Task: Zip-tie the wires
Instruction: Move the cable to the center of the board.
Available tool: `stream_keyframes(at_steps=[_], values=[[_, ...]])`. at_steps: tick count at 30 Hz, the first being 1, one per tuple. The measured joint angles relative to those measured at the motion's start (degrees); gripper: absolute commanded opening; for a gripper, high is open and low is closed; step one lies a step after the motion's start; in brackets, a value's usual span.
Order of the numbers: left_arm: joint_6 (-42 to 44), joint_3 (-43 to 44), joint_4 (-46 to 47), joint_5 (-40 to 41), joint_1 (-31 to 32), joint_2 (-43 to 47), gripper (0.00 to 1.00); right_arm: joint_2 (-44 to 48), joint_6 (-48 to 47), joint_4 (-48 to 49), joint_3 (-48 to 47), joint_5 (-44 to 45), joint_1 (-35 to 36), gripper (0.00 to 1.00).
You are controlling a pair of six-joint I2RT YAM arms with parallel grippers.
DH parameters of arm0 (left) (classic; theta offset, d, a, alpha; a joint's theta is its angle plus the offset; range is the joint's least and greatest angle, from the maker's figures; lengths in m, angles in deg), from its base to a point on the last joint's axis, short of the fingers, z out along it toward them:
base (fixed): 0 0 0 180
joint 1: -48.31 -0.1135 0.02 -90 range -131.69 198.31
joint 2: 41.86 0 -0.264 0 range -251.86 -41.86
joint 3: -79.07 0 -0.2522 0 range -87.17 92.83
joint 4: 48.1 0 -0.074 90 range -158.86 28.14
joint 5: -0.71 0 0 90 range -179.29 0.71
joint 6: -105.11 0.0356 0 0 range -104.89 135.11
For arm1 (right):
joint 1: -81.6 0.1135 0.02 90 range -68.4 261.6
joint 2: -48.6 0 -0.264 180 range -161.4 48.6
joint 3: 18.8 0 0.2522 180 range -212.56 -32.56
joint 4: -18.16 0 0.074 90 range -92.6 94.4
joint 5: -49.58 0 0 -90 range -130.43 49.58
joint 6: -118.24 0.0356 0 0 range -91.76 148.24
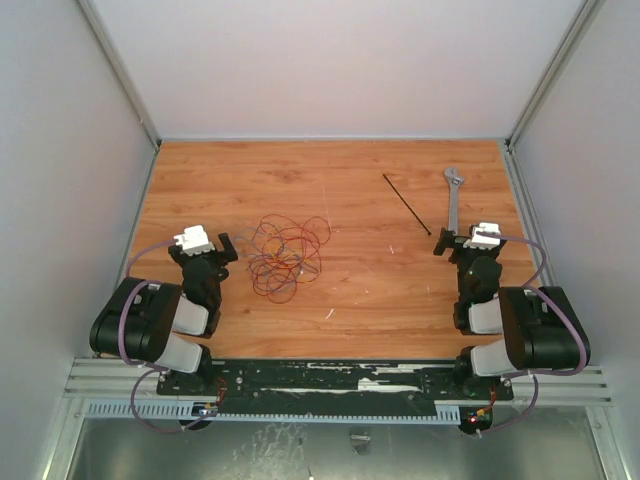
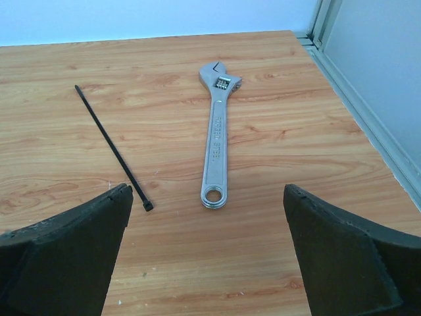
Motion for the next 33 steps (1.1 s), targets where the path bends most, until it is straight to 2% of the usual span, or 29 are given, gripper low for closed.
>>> stream_keyframes(at_steps=[12, 15, 21, 23, 26, 30, 33], values=[[-0.33, 0.07, -0.35, -0.31, -0.5, 0.0, 0.98, 0.61, 0.02, -1.22, -0.17, 0.0, 0.0, 0.99], [-1.14, 0.57, -1.33, -1.09, -1.95, 0.0, 0.98, 6.29, 0.35, -11.52, -3.65, -0.02, 0.0, 0.99], [-2.47, 1.09, -4.11, -2.32, -3.58, 1.57, 0.98, 18.29, 5.92, -34.82, -21.07, -3.85, 0.42, 0.99], [-2.51, 2.34, -9.75, -2.73, -3.58, 5.81, 0.98, 20.17, 8.33, -41.57, -25.88, -4.72, 0.72, 0.99], [-5.55, 9.14, -23.15, -3.5, -3.58, 15.43, 0.98, 20.57, 10.99, -51.32, -31.56, -6.93, 1.16, 0.99], [-16.09, 18.82, -36.59, -8.28, -3.13, 26.16, 0.98, 20.11, 12.87, -62.45, -35.08, -10.47, 1.64, 0.99], [-23.34, 26.29, -49.7, -11.67, -0.98, 29.92, 0.98, 20.26, 13.81, -68.3, -35.45, -13.25, 1.92, 0.99]])
